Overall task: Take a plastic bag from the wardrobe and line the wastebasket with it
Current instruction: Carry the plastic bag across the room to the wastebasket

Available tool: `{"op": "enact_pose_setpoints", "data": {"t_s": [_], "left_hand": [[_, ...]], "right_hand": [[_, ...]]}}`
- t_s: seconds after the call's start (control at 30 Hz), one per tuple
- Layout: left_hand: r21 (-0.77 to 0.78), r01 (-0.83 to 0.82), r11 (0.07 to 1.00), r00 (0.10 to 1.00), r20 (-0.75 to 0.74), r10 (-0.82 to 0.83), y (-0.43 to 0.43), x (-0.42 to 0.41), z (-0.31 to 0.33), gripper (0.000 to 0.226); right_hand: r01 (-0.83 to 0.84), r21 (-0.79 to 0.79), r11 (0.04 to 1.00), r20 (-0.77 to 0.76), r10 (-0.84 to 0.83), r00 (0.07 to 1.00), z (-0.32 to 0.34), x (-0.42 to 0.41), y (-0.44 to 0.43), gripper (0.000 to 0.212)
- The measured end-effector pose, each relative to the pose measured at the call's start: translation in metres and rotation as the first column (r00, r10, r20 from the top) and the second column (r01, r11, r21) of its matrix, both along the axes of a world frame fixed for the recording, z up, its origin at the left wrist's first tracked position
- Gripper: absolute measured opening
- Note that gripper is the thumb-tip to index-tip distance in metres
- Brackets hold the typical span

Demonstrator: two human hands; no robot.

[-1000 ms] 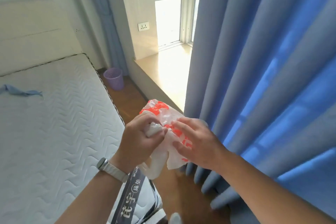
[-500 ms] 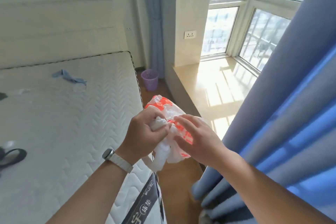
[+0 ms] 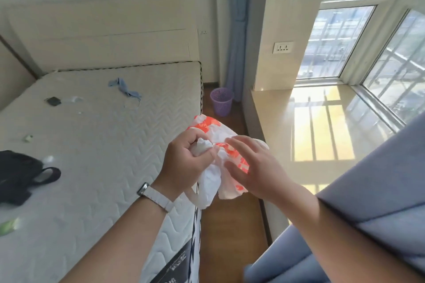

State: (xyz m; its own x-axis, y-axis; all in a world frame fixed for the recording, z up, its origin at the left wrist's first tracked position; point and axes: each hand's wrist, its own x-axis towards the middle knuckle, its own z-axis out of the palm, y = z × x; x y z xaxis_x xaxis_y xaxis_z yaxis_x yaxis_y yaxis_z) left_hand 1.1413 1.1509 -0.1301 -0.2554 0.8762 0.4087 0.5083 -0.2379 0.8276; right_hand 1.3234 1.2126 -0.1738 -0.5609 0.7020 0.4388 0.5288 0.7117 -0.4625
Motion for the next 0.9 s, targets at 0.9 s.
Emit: {"op": "enact_pose_setpoints", "data": {"t_s": [0.9], "left_hand": [[-0.057, 0.118, 0.991, 0.992, 0.059, -0.114, 0.377, -0.156, -0.034, 0.016]], "right_hand": [[0.129, -0.091, 0.987, 0.100, -0.120, 0.988, -0.019, -0.137, 0.350, 0.046]]}}
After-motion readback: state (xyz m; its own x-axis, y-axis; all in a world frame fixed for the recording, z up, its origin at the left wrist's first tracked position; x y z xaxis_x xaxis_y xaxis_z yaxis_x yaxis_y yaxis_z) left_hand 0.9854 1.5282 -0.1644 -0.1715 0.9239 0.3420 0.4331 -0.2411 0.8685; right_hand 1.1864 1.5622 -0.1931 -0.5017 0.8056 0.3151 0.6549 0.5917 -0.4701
